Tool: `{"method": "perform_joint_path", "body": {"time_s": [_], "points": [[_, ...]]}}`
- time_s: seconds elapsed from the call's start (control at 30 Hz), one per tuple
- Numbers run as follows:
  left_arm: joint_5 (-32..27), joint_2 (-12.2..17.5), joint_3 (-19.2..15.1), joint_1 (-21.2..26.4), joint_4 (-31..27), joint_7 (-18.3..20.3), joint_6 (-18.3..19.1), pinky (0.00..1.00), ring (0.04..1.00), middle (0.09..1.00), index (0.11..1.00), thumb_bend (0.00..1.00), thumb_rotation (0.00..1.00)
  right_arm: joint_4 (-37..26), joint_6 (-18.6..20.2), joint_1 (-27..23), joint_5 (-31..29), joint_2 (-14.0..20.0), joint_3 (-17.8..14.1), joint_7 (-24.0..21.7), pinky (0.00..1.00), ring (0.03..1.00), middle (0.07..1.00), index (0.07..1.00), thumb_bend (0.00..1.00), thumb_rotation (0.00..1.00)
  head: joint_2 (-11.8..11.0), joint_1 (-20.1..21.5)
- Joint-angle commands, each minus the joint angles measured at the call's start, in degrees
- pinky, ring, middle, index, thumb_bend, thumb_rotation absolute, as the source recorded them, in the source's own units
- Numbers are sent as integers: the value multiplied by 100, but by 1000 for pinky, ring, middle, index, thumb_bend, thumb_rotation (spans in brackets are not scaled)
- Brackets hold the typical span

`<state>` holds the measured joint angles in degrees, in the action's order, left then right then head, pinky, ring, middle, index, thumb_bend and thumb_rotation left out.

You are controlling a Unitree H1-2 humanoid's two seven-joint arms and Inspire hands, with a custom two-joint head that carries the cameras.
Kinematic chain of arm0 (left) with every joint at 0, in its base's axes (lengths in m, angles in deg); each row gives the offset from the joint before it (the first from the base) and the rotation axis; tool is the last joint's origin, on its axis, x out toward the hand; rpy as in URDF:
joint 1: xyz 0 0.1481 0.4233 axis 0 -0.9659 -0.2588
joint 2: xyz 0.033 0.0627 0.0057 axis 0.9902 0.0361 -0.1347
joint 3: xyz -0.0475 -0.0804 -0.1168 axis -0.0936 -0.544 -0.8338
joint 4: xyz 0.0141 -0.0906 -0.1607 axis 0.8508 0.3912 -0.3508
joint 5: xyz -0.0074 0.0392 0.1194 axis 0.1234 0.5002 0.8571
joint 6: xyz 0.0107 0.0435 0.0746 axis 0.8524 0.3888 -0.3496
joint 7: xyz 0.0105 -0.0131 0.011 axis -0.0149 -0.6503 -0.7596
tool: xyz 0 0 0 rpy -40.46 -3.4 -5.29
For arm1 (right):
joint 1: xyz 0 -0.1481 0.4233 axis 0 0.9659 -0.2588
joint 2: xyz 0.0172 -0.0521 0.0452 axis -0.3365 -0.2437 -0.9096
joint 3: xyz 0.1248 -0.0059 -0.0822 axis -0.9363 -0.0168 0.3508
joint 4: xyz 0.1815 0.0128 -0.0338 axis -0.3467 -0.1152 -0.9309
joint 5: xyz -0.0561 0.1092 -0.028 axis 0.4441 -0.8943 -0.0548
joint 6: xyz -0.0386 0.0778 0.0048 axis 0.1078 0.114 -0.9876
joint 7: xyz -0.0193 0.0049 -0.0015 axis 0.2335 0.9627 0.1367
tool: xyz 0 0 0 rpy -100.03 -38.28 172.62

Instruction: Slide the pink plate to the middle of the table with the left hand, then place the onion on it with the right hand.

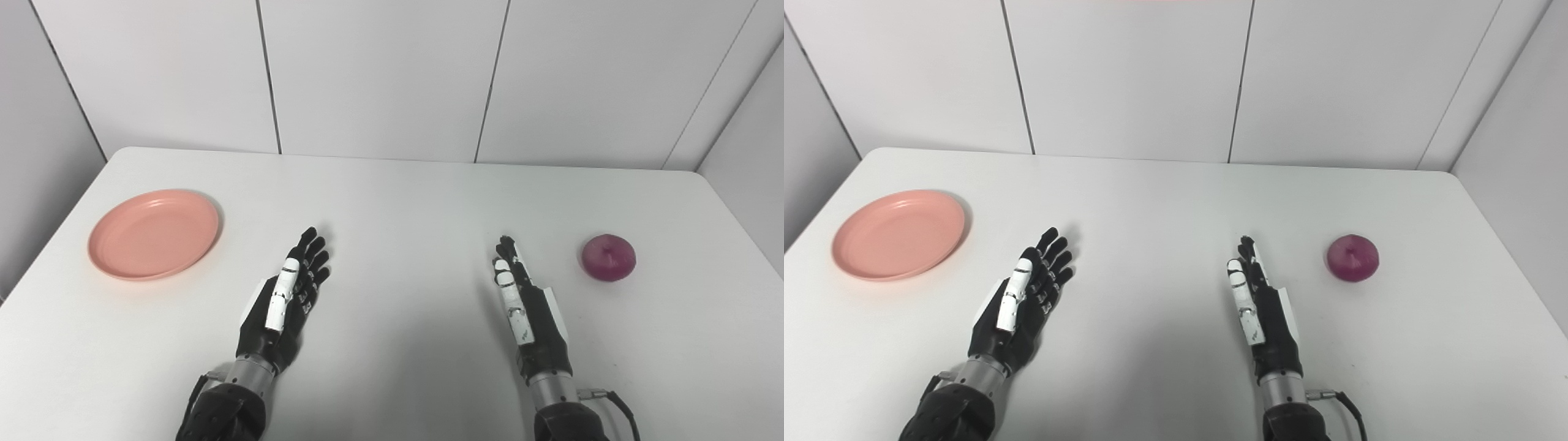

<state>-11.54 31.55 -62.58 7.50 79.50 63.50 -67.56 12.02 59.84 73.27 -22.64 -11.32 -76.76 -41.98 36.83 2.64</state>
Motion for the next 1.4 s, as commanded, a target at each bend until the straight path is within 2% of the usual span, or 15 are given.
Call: {"method": "perform_joint_path", "body": {"time_s": [0.0, 1.37], "points": [[17, 142, 14, -56, -159, 37, -68, 1000, 1000, 1000, 1000, 460, 1000, -192, -125, 9, -53, -79, 22, -2, 971, 964, 977, 980, 160, 1000, 4, -10], [34, 127, 40, -40, -77, 57, -184, 1000, 1000, 1000, 1000, 470, 1000, -170, -215, 7, -25, -51, 7, 13, 947, 955, 970, 977, 153, 1000, -30, -79]]}}
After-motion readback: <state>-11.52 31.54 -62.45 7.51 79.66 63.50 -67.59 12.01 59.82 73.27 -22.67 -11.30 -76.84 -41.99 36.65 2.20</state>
